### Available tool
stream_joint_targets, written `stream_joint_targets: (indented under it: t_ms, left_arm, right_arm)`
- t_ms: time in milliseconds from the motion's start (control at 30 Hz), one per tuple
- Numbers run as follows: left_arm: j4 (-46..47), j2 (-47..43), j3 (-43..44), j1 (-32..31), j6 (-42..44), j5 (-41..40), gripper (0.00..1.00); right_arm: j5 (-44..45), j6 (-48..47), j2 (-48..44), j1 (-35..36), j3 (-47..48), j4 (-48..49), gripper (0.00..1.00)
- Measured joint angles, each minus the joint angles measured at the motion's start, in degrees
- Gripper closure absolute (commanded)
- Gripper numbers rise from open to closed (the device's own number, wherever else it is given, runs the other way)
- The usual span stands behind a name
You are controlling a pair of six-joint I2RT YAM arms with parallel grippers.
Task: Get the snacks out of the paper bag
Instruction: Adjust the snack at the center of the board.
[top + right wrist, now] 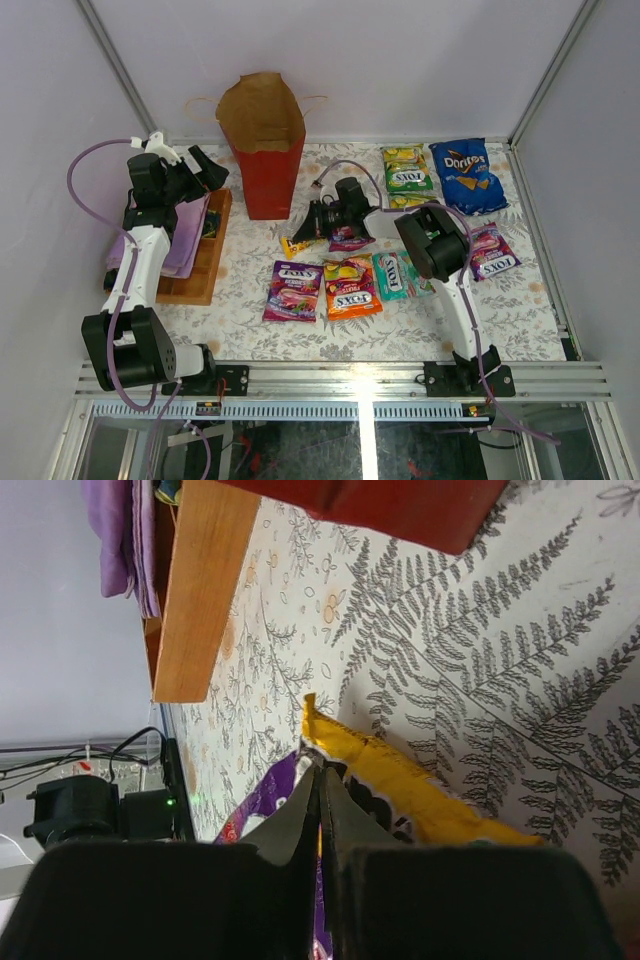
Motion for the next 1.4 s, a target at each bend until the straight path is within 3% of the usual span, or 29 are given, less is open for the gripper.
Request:
stream_joint_targets:
  t_ms: [333,633,867,1133,1400]
  left_arm:
    - [0.0,0.13,0.0,0.0,0.0,0.02,0.0]
    - [0.0,0.35,0.0,0.0,-0.02,0.13,0.0]
    - [0.0,0.59,0.0,0.0,-0.02,0.35,0.0]
    - [0.0,0.61,0.0,0.0,-0.02,0.35,0.0]
    - [-0.02,0.61,0.0,0.0,-0.02,0.35,0.0]
  right_arm:
    - [-1.86,2.91,-2.73,0.02,4.79,2.27,1.0]
    - [-4.26,8.15,0.52,0.28,6.36,7.5,1.0]
    - [-4.57,9.92,6.84,0.35,6.05,5.46,1.0]
    - [-1.99,9.05,6.32,0.44,6.91,1.07,1.0]
    - [10.45,20.11,0.24,0.72,-7.43,14.12,1.0]
